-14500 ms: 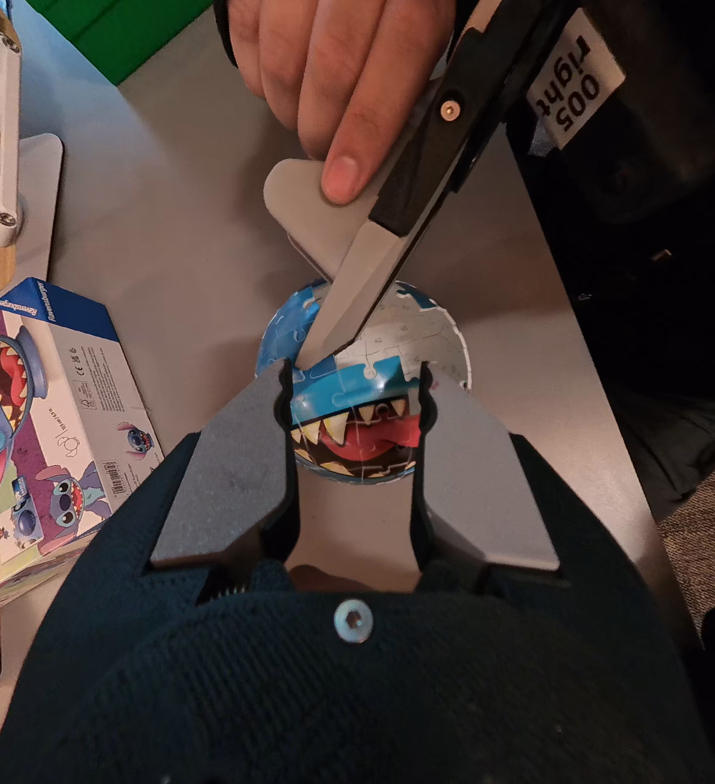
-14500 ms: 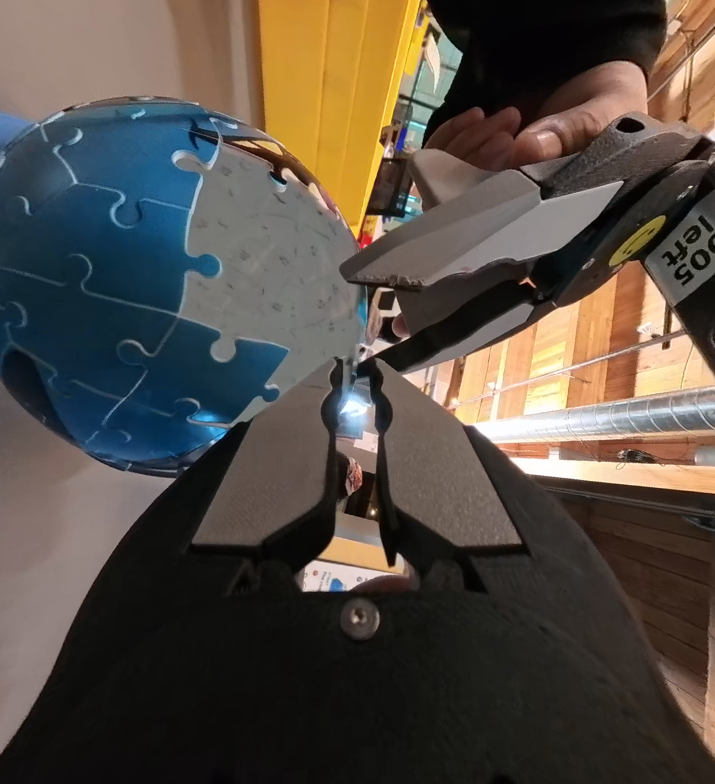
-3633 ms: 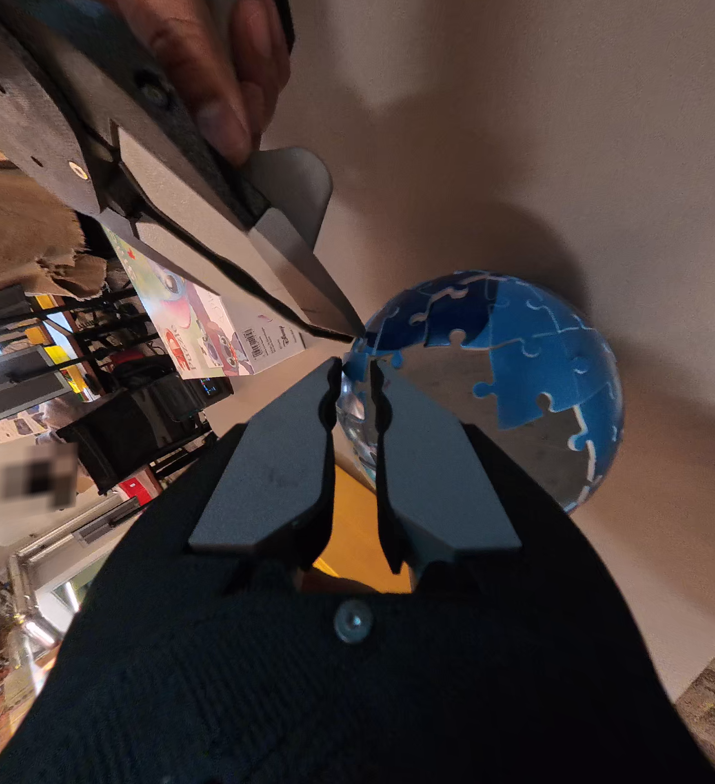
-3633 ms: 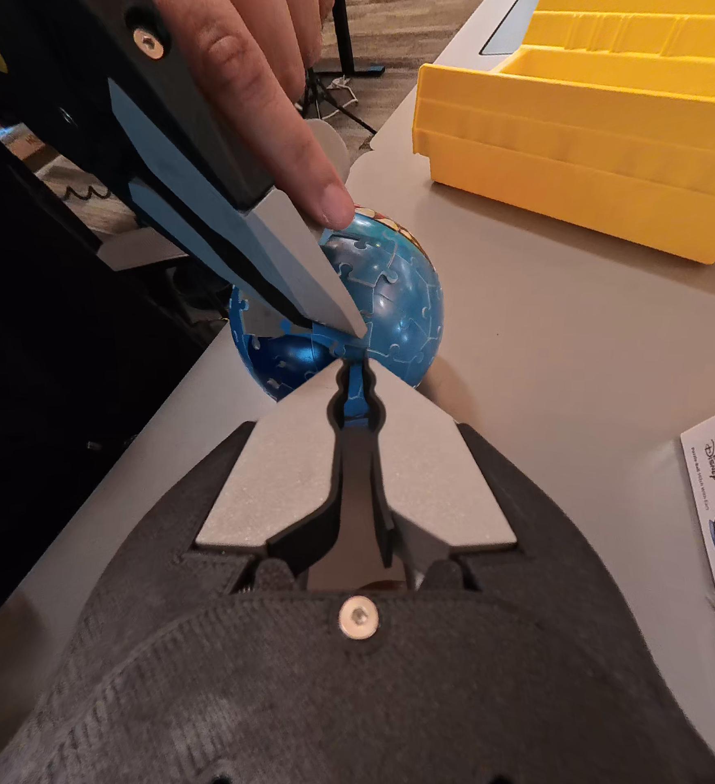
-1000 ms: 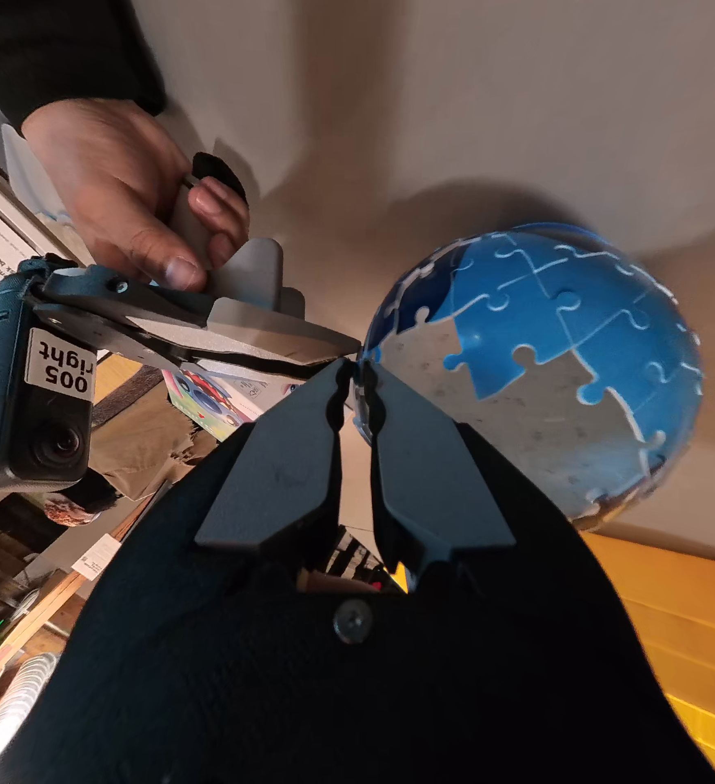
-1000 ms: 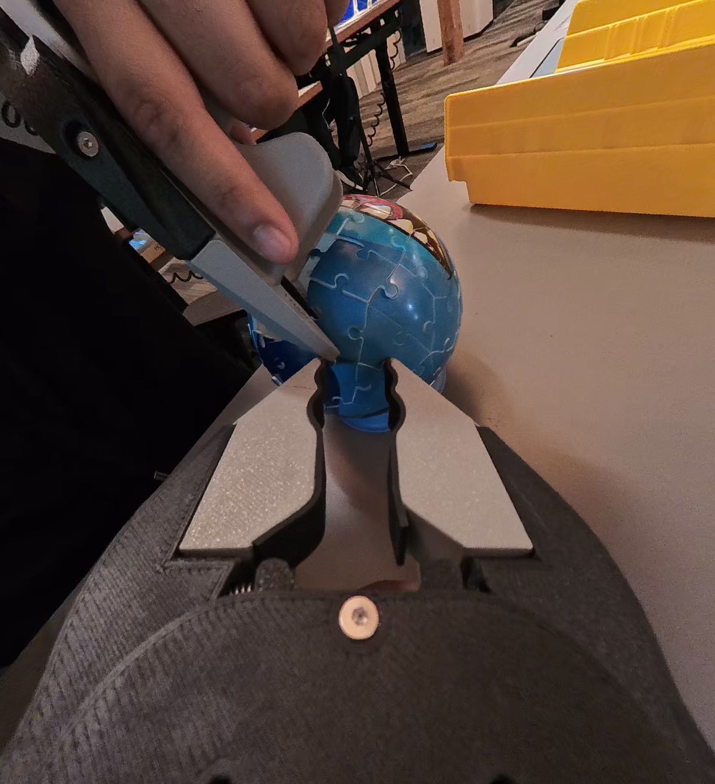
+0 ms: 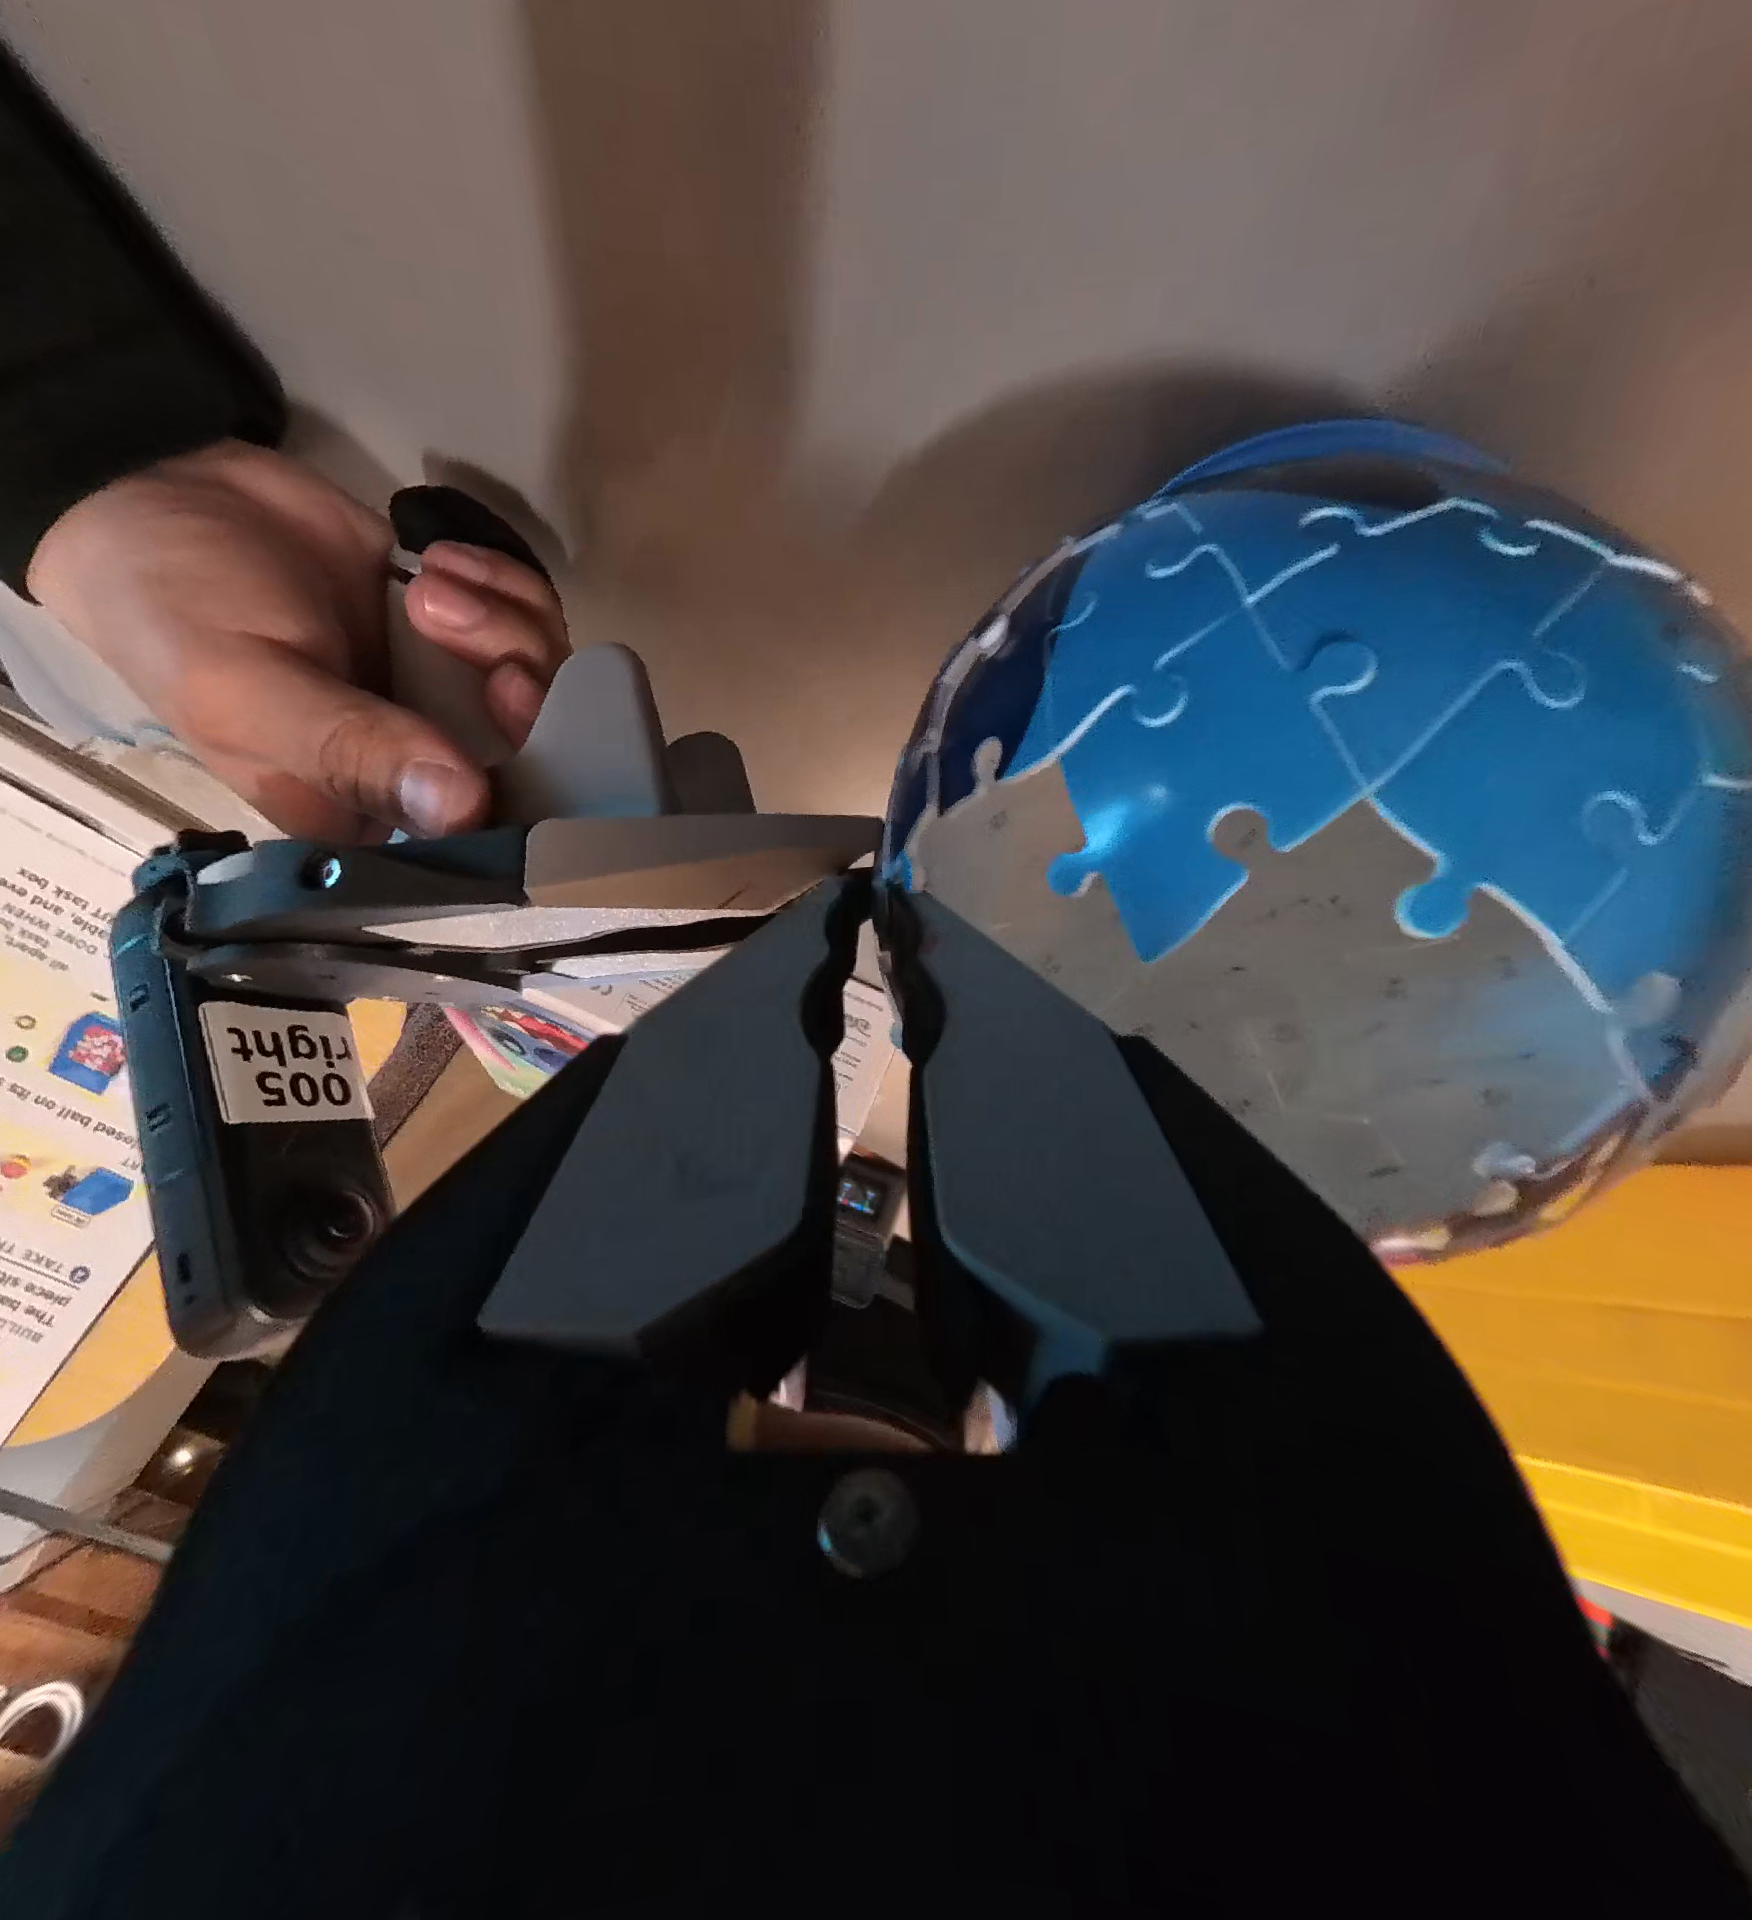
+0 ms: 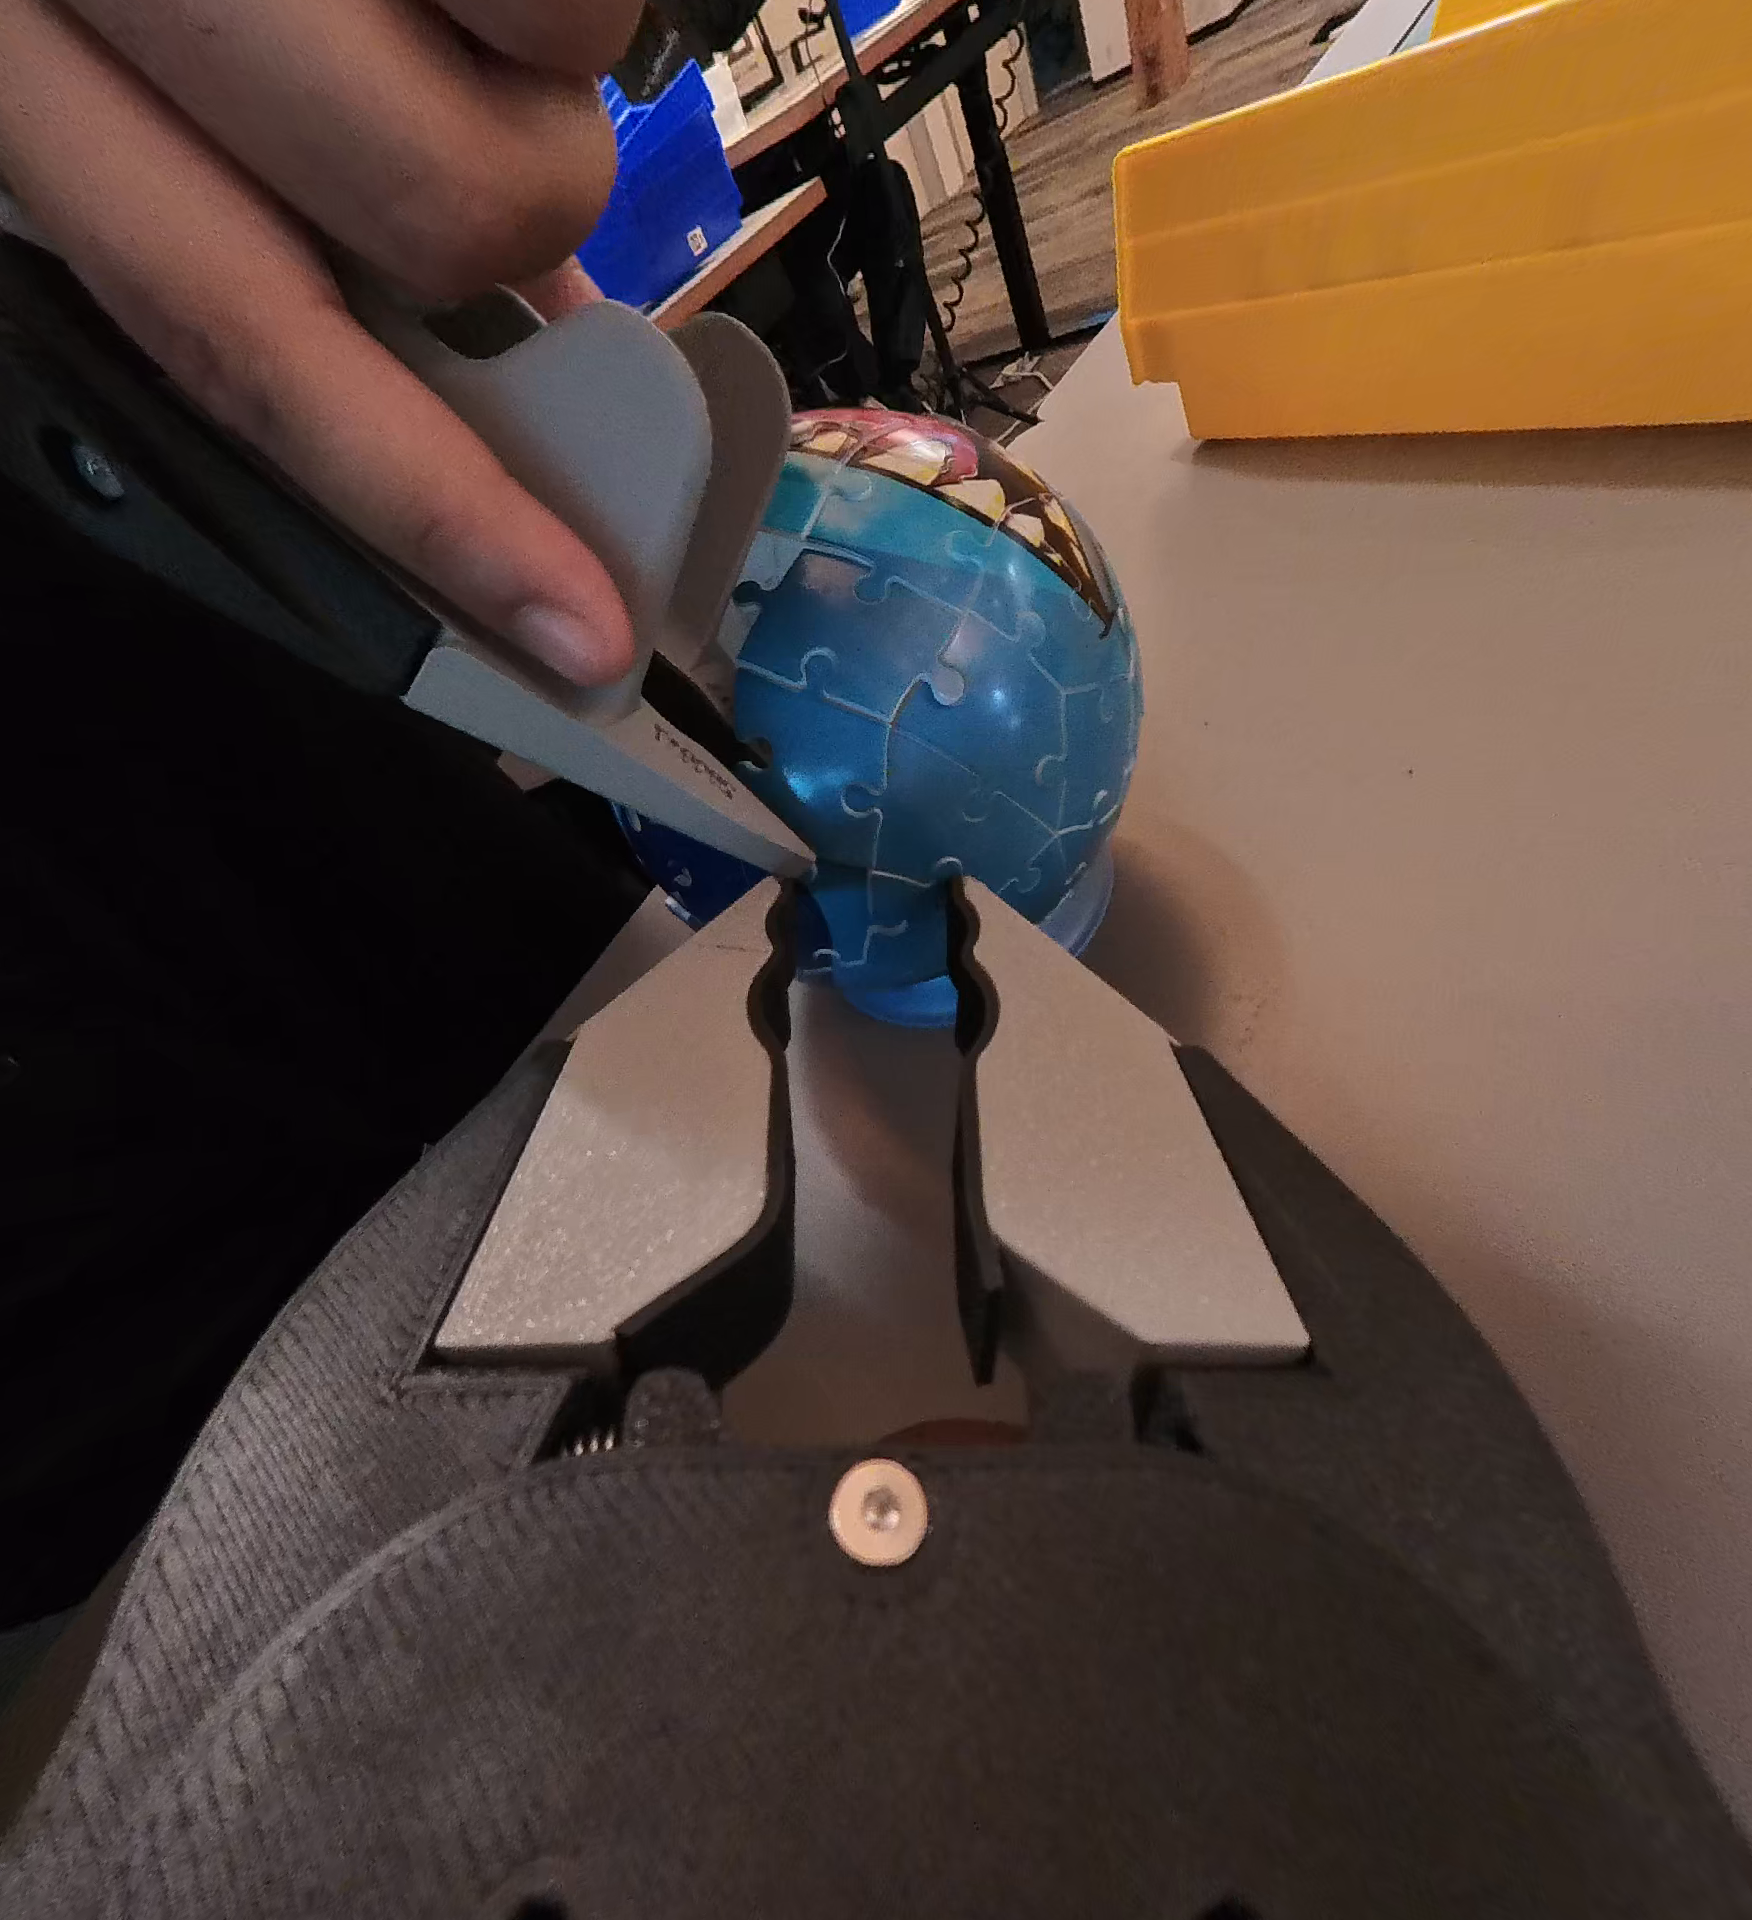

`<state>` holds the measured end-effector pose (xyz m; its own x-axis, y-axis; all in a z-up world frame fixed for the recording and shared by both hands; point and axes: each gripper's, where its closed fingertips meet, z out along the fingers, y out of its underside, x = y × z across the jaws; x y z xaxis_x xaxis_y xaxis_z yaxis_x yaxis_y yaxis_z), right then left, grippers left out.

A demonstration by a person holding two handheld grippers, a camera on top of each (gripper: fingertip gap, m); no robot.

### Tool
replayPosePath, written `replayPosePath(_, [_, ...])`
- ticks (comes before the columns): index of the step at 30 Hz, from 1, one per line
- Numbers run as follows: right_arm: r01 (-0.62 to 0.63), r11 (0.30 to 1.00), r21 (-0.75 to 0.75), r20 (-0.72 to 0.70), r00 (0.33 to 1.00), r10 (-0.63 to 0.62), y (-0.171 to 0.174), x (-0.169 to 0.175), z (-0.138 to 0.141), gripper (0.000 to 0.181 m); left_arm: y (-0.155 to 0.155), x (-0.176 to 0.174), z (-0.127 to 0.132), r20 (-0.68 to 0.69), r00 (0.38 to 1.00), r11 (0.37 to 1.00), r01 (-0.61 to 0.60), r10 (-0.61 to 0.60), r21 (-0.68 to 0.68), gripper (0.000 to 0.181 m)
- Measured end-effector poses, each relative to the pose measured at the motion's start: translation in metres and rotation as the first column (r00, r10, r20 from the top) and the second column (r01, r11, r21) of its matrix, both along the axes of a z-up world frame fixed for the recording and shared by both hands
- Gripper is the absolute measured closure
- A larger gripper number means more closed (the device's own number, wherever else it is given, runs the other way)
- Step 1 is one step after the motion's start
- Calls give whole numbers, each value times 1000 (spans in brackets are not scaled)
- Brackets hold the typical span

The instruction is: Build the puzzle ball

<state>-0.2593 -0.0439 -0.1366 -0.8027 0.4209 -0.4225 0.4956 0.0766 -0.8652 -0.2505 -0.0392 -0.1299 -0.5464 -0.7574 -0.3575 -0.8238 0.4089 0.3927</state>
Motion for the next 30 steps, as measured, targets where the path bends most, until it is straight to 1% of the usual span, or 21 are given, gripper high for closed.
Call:
replayPosePath(6, [-12, 1000, 3, 4, 1000, 12, -1, 1, -3, 155, -1, 2, -2, 20, 1000, 998, 2, -1, -61, 179])
replayPosePath(13, [-31, 999, -34, 25, 999, 31, -2, 3, -1, 153, -1, 4, 1, 67, 998, 997, -6, 11, -79, 179])
replayPosePath(16, [-24, 1000, -9, 24, 999, 24, -2, 2, -6, 153, 0, 3, 2, 71, 997, 995, -17, 23, -94, 179])
replayPosePath(20, [-30, 1000, -2, 25, 999, 30, -4, 2, -7, 152, -4, 3, 1, 48, 998, 992, -32, 38, -123, 167])
replayPosePath(24, [-44, 999, 18, 4, 999, 44, -3, 6, -5, 151, -5, 2, -1, 42, 999, 993, -20, 25, -113, 177])
replayPosePath(27, [-35, 999, -6, -9, 999, 35, -1, 5, 1, 151, -7, 0, -3, 46, 998, 993, -33, 39, -117, 176])
replayPosePath(30, [-4, 1000, 4, -13, 1000, 4, 2, 0, -1, 153, -8, -1, -3, 41, 998, 993, -33, 38, -113, 176])
